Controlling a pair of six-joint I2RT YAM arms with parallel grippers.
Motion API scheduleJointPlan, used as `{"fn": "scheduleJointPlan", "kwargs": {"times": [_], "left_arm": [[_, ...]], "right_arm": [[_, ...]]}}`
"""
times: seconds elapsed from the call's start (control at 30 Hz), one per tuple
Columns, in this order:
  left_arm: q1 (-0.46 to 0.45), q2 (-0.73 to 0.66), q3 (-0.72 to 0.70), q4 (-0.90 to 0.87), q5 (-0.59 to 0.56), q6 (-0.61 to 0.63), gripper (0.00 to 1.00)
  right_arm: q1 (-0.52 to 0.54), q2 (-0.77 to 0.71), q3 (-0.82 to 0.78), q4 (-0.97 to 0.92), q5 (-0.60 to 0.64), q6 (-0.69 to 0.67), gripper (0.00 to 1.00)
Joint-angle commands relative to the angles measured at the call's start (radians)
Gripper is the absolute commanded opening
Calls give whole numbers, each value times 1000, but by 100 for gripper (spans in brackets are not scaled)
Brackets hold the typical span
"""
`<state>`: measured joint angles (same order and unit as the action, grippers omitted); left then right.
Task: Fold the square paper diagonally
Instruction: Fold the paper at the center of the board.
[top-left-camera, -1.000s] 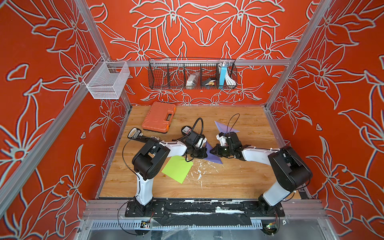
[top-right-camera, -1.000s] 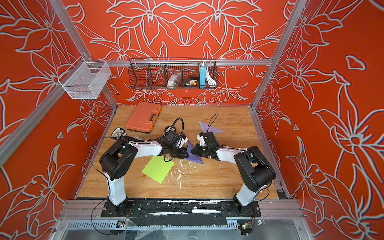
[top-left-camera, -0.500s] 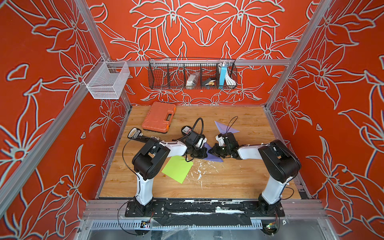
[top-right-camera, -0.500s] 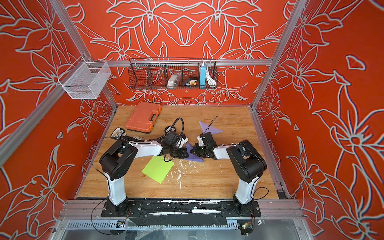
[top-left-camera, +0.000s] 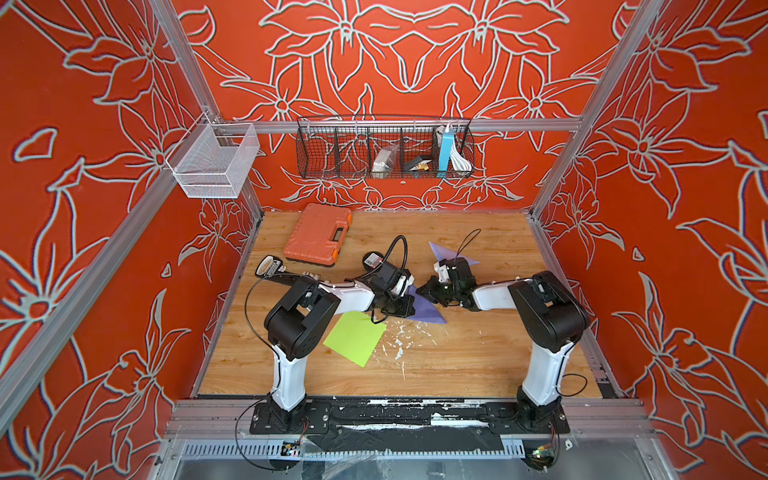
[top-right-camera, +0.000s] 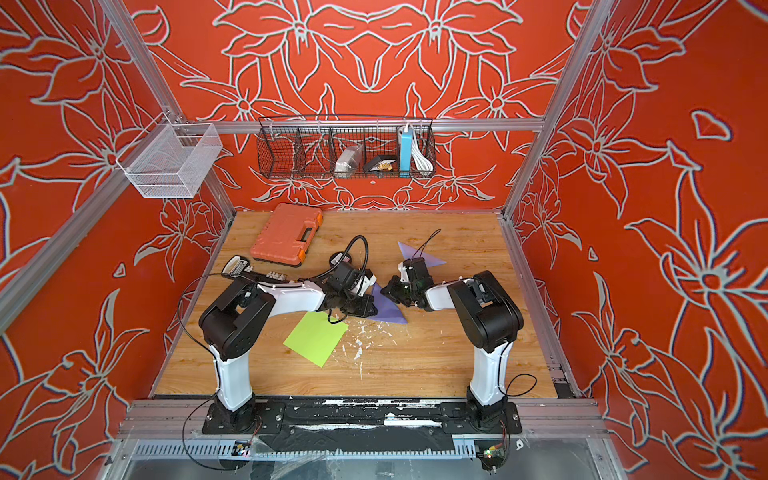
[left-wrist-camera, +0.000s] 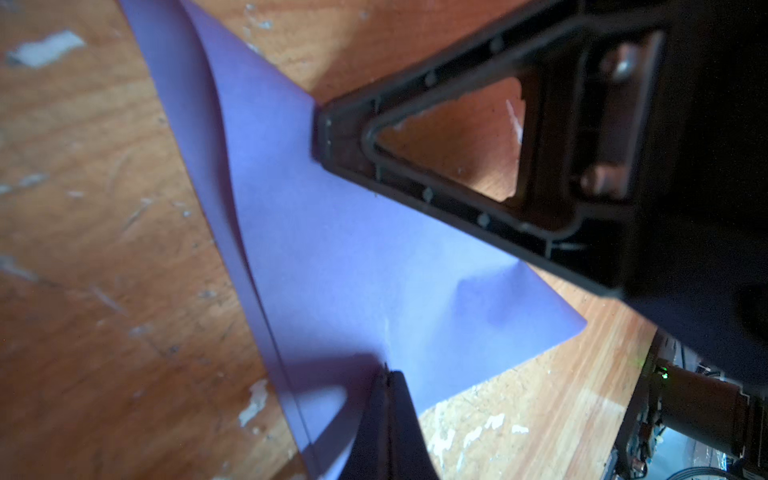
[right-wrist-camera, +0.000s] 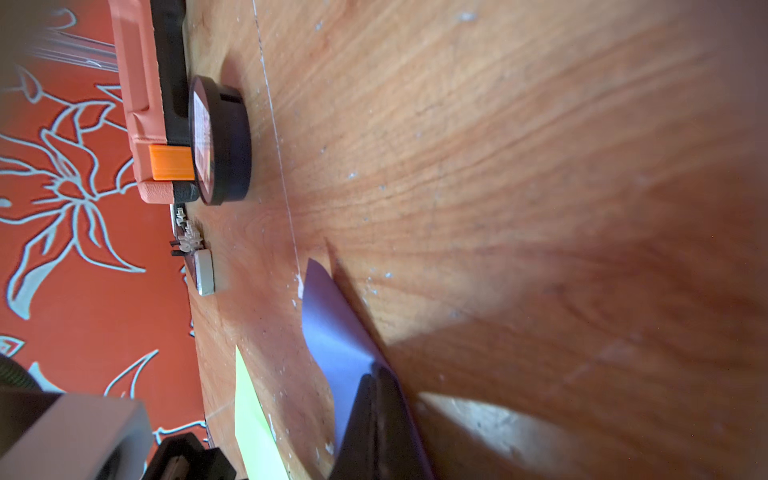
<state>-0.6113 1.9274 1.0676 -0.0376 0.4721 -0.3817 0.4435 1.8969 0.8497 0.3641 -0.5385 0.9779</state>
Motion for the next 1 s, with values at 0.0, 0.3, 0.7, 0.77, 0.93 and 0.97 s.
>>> {"fn": "scheduleJointPlan", "kwargs": {"times": [0.0, 0.3, 0.7, 0.77, 0.93, 0.97], "left_arm": [[-14, 33, 2, -84, -13, 17, 0], [-15, 32, 2, -82, -13, 18, 0], [-15, 24, -2, -79, -16, 18, 0], [-17, 25, -3, -79, -16, 19, 0], [-18, 33, 2, -83, -13, 18, 0], [-18, 34, 3, -84, -12, 18, 0]], "right_arm": [[7, -21, 12, -67, 65, -30, 0], [61, -179, -10, -185, 125, -71, 0], [99, -138, -52, -112, 79, 9, 0], [100, -111, -53, -84, 71, 21, 0], [97, -59, -25, -82, 74, 24, 0], [98, -49, -15, -86, 74, 22, 0]]}}
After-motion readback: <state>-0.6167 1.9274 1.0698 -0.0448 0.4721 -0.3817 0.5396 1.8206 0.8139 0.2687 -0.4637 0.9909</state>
